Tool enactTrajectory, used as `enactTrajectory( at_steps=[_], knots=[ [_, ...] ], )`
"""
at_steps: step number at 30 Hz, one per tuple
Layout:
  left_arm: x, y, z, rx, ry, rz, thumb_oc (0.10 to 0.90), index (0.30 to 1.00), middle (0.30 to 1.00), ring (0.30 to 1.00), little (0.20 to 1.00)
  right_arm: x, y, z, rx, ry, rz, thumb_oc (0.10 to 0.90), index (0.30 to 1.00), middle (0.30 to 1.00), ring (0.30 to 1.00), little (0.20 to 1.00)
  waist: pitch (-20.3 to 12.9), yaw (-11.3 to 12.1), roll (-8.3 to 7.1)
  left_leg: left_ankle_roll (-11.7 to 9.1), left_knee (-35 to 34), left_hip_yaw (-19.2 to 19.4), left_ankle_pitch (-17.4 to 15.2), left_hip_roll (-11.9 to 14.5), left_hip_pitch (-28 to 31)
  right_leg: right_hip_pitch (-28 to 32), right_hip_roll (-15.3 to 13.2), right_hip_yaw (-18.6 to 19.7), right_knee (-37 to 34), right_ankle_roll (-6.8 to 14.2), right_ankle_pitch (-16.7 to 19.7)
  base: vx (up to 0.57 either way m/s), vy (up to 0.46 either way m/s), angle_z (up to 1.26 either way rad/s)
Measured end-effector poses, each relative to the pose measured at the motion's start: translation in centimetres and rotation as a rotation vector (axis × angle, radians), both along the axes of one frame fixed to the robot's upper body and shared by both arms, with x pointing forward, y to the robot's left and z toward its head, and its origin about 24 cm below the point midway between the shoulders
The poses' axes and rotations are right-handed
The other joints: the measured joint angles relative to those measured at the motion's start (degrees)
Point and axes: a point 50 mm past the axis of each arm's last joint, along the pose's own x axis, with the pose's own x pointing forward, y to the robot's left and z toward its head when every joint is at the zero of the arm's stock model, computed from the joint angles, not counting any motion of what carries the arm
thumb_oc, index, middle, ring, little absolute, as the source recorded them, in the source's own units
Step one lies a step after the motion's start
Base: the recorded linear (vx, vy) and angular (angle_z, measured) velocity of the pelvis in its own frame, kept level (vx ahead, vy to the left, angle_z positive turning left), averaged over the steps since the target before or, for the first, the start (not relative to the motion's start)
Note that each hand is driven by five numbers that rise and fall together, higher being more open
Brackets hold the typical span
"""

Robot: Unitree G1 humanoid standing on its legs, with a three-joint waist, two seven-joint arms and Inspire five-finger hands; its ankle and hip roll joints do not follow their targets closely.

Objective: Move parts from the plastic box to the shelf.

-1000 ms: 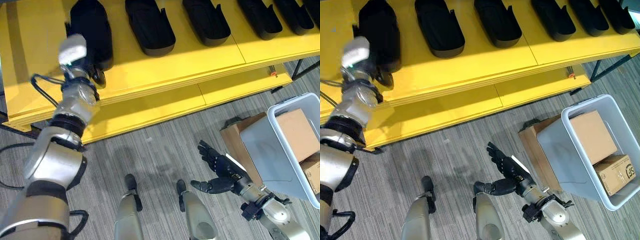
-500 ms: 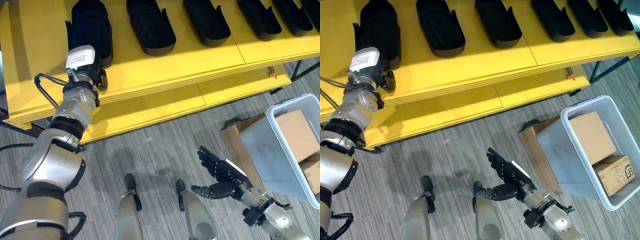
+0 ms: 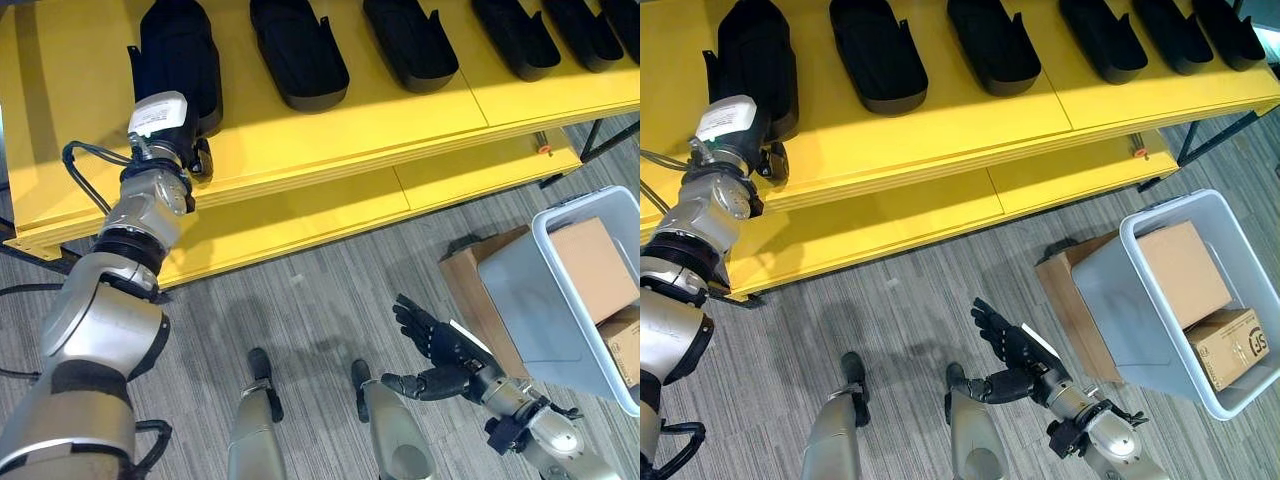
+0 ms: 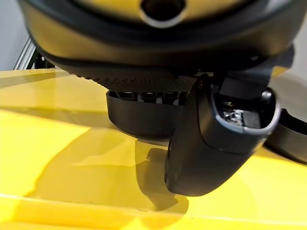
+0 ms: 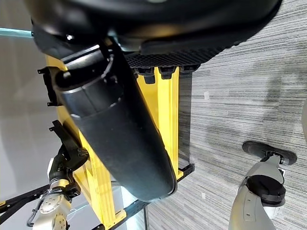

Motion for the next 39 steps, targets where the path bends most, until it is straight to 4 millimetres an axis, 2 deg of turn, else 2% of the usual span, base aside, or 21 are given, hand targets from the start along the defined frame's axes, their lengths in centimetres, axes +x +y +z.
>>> enactTrajectory(
  at_steps=[8,10,12,17,23,26,28,39],
  knots=[
    [-0.5,1.7,0.5,-0.011,0.031,0.039,0.9,1.0,1.0,1.0,1.0,-0.3,-0.3,-0.1,0.023,0.021,-0.008,0.9,1.0,1.0,1.0,1.0,-1.1,-0.3,0.15,0.0,0.2,1.3,-0.1,0.7,-0.7,-1.7,0.5,1.4,0.2,-0.4,-0.2,0.02,0.014,-0.09],
    [-1.0,2.9,1.1,-0.076,0.002,0.056,0.9,1.0,1.0,1.0,1.0,-0.3,-0.4,-0.2,0.023,0.025,-0.008,0.9,1.0,1.0,1.0,1.0,-1.4,-1.0,0.11,0.0,0.8,1.2,-0.2,1.1,-1.5,-2.3,0.8,1.3,0.4,-0.2,0.1,0.02,0.012,-0.04],
    [-1.2,3.7,1.2,-0.224,-0.038,0.073,0.9,1.0,1.0,1.0,1.0,-0.4,-0.3,-0.2,0.023,0.03,-0.003,0.9,1.0,1.0,1.0,1.0,-1.4,-1.2,0.12,0.0,0.8,1.3,-0.3,1.1,-1.5,-2.4,0.9,1.4,0.6,-0.2,0.1,0.04,0.009,-0.01],
    [-1.5,4.4,1.4,-0.456,-0.114,0.081,0.9,1.0,1.0,1.0,1.0,-0.8,-0.4,-0.6,0.022,0.055,-0.005,0.9,1.0,1.0,1.0,1.0,-1.6,-1.3,0.41,0.0,0.9,1.2,-0.3,1.1,-1.5,-2.4,0.9,1.4,0.8,-0.3,0.1,0.01,0.003,0.0],
    [-1.6,4.6,1.2,-0.638,-0.171,0.081,0.9,1.0,1.0,1.0,1.0,-1.3,-0.5,-1.0,0.021,0.079,-0.01,0.9,1.0,1.0,1.0,1.0,-2.5,-1.3,1.0,0.0,0.8,1.2,-0.3,1.1,-1.9,-2.8,0.9,1.4,0.8,-0.3,0.1,0.0,0.0,0.0],
    [-1.6,4.8,1.3,-0.869,-0.243,0.061,0.9,1.0,1.0,1.0,1.0,-1.3,-0.6,-1.0,0.017,0.086,-0.01,0.9,1.0,1.0,1.0,1.0,-2.8,-1.3,1.49,0.0,0.8,1.3,-0.3,1.1,-1.9,-2.8,0.9,1.4,0.8,-0.3,0.1,0.0,0.0,0.0],
    [-1.6,4.8,1.2,-0.945,-0.26,0.05,0.9,1.0,1.0,1.0,1.0,-1.3,-0.6,-1.1,0.015,0.092,-0.009,0.9,1.0,1.0,1.0,1.0,-2.8,-1.3,1.52,-0.1,0.8,1.3,-0.2,1.1,-1.9,-2.8,0.9,1.4,0.9,-0.3,0.1,0.0,0.0,0.0],
    [-1.6,4.8,1.0,-0.97,-0.264,0.052,0.9,1.0,1.0,1.0,1.0,-1.4,-1.0,-1.0,-0.015,0.102,0.002,0.9,1.0,1.0,1.0,1.0,-2.8,-1.3,1.53,-0.1,0.7,1.4,-0.2,1.1,-1.5,-2.8,0.9,1.6,1.1,-0.3,0.1,0.0,0.0,0.0]
  ],
)
